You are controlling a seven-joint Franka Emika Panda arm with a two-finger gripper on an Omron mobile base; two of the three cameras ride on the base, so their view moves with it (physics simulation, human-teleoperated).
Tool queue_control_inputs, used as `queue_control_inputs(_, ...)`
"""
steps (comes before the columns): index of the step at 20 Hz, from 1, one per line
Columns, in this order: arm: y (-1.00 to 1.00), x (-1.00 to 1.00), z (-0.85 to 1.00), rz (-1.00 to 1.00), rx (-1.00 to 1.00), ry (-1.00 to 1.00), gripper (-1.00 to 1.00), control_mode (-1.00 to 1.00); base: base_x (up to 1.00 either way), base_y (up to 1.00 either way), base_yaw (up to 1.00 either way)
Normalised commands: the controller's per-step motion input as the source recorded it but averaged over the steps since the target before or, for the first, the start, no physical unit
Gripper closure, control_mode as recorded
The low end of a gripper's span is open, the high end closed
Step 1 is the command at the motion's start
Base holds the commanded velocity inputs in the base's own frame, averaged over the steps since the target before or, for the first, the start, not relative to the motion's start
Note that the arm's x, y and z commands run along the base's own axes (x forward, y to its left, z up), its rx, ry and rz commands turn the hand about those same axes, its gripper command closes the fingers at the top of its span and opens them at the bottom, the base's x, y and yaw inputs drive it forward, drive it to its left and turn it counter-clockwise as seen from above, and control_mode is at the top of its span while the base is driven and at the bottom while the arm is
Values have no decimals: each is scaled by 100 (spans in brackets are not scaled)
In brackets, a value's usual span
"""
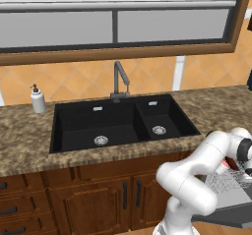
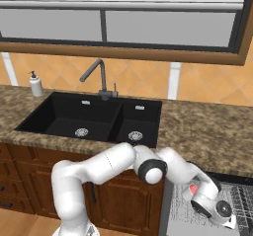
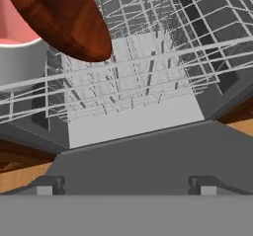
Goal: Pick up the cup and bowl from the counter, place them in the dishwasher, and close the dishwasher door.
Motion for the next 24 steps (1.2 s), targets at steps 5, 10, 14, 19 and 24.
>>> queue_control_inputs(5,-1,-70,100,5,-5,0,-100,-100,0,0,0)
queue_control_inputs(10,0,-92,100,0,-1,0,-100,-100,0,0,0)
queue_control_inputs(14,-8,-100,100,0,1,-10,-100,-100,0,0,0)
queue_control_inputs(19,-3,-100,70,0,2,-25,-100,-100,0,0,0)
queue_control_inputs(24,0,-100,32,0,-1,-34,-100,-100,0,0,0)
